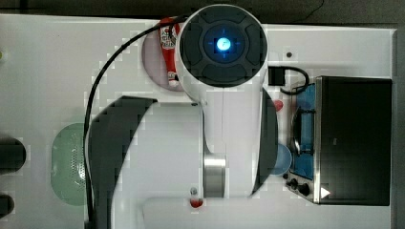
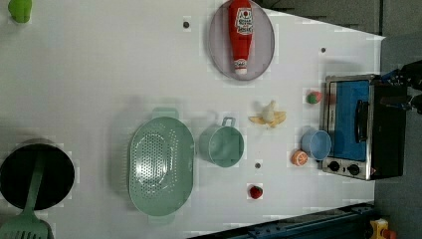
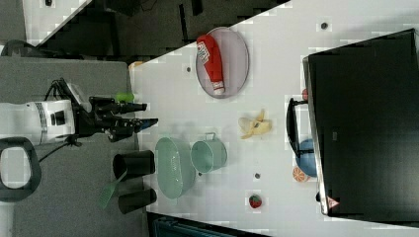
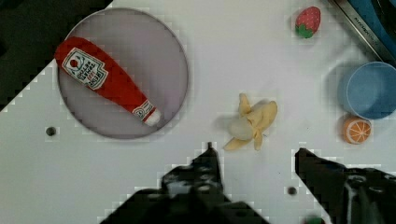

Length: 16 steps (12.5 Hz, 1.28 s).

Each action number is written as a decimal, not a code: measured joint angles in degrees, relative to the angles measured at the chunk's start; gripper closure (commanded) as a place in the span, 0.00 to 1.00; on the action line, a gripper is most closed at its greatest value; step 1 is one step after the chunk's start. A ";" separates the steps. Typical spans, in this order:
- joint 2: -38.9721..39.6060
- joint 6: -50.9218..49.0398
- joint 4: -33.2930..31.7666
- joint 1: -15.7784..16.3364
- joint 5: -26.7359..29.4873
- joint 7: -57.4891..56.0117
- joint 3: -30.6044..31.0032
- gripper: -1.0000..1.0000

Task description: Pick banana from table and place on oven.

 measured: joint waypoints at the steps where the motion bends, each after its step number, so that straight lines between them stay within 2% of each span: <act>1: -6.02 -5.27 -6.99 0.36 -0.24 0.62 -0.93 0.21; 3: -19.96 -14.45 -17.68 -0.60 -0.18 1.51 -1.76 0.00; 4: -25.24 -14.68 -19.81 -1.41 -0.01 1.53 -1.66 0.00; 6: -32.08 -13.83 -19.02 -1.58 -0.36 1.53 -2.25 0.00; 8: -34.74 -11.96 -17.12 -1.82 -0.52 1.53 -2.27 0.00; 10: -33.54 -7.72 -17.46 -1.31 -0.59 1.53 -2.46 0.00; 12: -28.53 -1.36 -20.59 -1.16 -1.14 1.66 -2.23 0.00; 16: -11.06 15.34 -28.87 -0.61 -1.33 1.95 -1.41 0.00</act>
